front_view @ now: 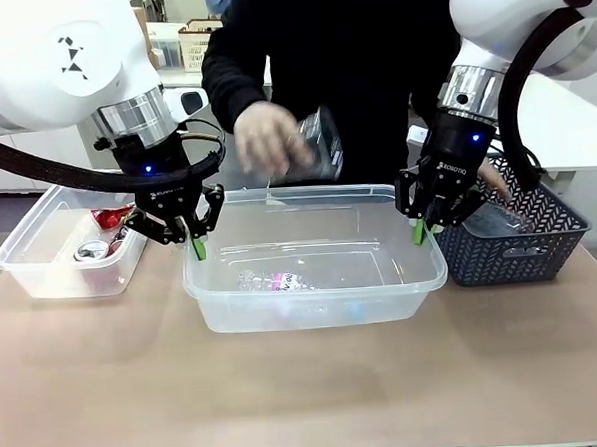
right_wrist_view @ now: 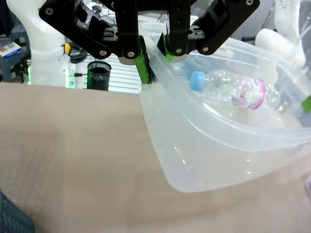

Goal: Sort the waste into each basket.
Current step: Offer the picked Organizing box to the human.

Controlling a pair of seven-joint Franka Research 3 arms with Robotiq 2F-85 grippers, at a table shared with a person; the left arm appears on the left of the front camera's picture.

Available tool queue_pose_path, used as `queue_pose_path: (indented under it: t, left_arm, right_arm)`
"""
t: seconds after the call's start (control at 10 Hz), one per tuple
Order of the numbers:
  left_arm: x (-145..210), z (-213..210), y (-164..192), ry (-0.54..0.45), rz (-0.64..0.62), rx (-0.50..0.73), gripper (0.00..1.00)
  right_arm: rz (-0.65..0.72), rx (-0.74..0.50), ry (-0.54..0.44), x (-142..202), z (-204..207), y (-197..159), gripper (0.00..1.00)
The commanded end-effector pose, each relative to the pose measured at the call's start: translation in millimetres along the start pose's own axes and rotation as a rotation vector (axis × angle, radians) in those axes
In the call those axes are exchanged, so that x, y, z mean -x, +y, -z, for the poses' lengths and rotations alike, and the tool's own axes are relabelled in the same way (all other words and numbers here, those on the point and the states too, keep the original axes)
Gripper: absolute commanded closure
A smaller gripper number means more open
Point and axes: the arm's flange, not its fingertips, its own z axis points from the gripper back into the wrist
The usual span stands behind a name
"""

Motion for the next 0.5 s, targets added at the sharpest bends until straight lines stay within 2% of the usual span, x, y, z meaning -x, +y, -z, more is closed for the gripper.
queue_pose_path:
  t: [0.0, 0.4]
  left_arm:
    - [0.2, -4.3, 0.4, -0.015, -0.038, 0.010, 1.00]
    - [0.2, -4.3, 0.4, -0.015, -0.038, 0.010, 1.00]
  right_arm:
    - [-0.006, 0.000, 0.001, 1.6, 0.2, -1.0, 1.00]
    - [-0.006, 0.000, 0.001, 1.6, 0.2, -1.0, 1.00]
